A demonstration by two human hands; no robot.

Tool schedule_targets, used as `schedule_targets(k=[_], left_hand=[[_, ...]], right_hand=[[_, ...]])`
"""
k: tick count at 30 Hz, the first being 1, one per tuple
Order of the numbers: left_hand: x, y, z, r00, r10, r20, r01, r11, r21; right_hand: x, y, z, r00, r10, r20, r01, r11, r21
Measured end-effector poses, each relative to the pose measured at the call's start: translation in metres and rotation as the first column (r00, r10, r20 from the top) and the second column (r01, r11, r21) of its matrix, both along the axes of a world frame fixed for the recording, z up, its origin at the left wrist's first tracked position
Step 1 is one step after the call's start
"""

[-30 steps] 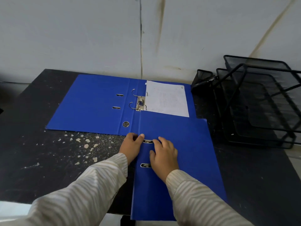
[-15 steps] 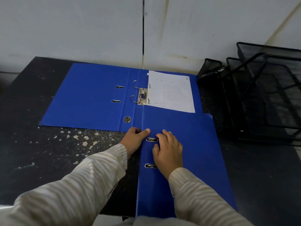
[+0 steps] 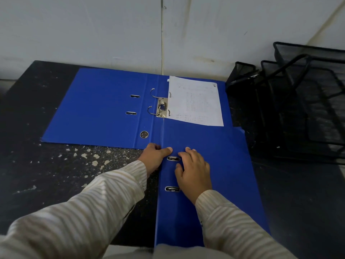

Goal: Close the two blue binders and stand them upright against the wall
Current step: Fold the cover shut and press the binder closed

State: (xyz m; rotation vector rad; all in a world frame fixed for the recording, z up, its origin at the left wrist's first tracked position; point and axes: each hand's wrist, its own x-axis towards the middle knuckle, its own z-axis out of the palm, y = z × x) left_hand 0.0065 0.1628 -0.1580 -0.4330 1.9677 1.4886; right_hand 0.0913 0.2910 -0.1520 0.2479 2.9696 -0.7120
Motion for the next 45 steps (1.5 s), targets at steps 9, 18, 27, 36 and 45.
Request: schedule_targets(k=[9,18,27,36,45], left_hand=[[0.004,0.006,0.007,0.997,-0.052,-0.064,0.041,0.986,-0.162],[0.027,0.021,-0.004,0.958,-0.1,-0.267,-0.014,0.919,-0.393],[0.027,0.019,-0.005,0.952,-0.062,-0.301,-0.043,0.943,-0.329],[0.05,0.001,-0.003,0.948,0.034,-0.315,-0.041,0.999,-0.018],[0.08,0.005,-0.004,0.913,0.132,-0.386,-0.081,0.986,0.146]], right_hand=[[-0.004,-0.001,0.005,1.0,0.001,0.005,-0.001,1.0,0.009],[0.009,-0.004,0.006,0.999,-0.017,-0.031,0.019,0.996,0.084],[0.013,0.006,0.008,0.999,0.028,0.019,-0.028,0.999,-0.04],[0.057,0.006,0.007,0.997,0.069,0.035,-0.069,0.998,0.001],[0.075,0.007,0.007,0.987,0.151,0.062,-0.155,0.987,0.051]])
